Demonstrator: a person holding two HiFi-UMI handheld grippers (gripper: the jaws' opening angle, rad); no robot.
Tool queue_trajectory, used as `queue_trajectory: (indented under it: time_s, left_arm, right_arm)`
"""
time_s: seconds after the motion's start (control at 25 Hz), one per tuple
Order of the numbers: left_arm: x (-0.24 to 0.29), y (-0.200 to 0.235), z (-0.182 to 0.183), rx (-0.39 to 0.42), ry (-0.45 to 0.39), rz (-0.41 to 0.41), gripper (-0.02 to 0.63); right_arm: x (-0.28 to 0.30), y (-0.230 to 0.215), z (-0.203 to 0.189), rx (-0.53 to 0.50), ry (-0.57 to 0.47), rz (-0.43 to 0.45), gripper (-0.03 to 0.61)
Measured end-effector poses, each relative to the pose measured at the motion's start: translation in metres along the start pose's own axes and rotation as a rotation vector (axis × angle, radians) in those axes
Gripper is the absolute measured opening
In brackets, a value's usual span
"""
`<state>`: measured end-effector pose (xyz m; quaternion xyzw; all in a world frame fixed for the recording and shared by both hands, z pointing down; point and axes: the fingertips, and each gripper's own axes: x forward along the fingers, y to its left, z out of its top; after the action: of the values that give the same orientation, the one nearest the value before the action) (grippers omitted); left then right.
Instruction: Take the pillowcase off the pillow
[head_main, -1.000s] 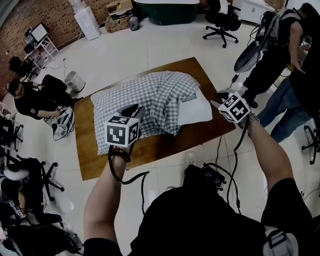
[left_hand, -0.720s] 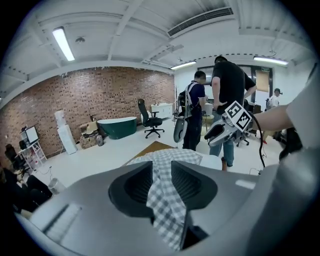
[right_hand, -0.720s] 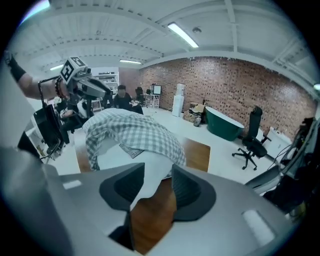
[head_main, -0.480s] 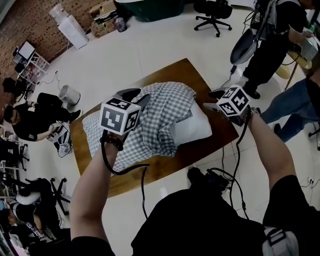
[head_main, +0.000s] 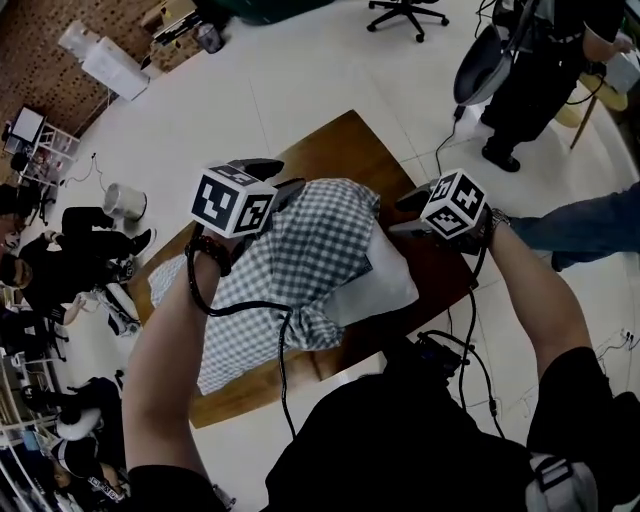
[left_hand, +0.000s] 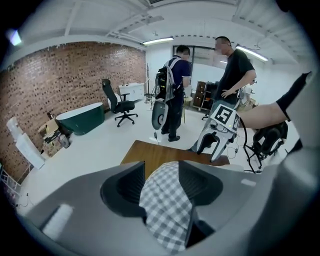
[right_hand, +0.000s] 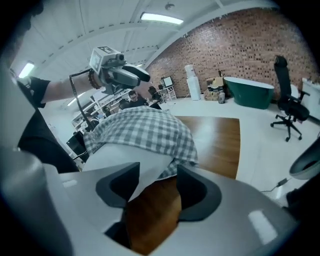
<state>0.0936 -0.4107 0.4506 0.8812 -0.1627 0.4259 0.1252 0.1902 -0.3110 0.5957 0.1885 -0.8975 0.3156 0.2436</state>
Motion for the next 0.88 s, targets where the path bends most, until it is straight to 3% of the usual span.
queue_trajectory:
  time_s: [0.24, 0.52, 0.68, 0.88]
  left_arm:
    - [0.061, 0.027, -0.004, -0.005, 0.076, -0.132, 0.23]
    - [0.137, 0.044, -0.017, -0.071, 0.278, -0.315, 0.244]
    - [0.163, 0.057, -0.027, -0.122, 0.357, -0.391, 0.245]
    - [0.189, 0.078, -0.044, -0.122, 0.456, -0.397, 0.244]
  right_arm:
    - [0.035, -0.001, -0.002, 0.101, -0.005, 0.2, 0.273]
    - [0.033, -0.034, 0.012, 0.308, -0.085, 0.453, 0.293]
    - [0.043, -0.052, 0.016, 0.348, -0.076, 0.505, 0.293]
    - [0.068, -0.061, 0.012, 0.393, -0.043, 0.589, 0.293]
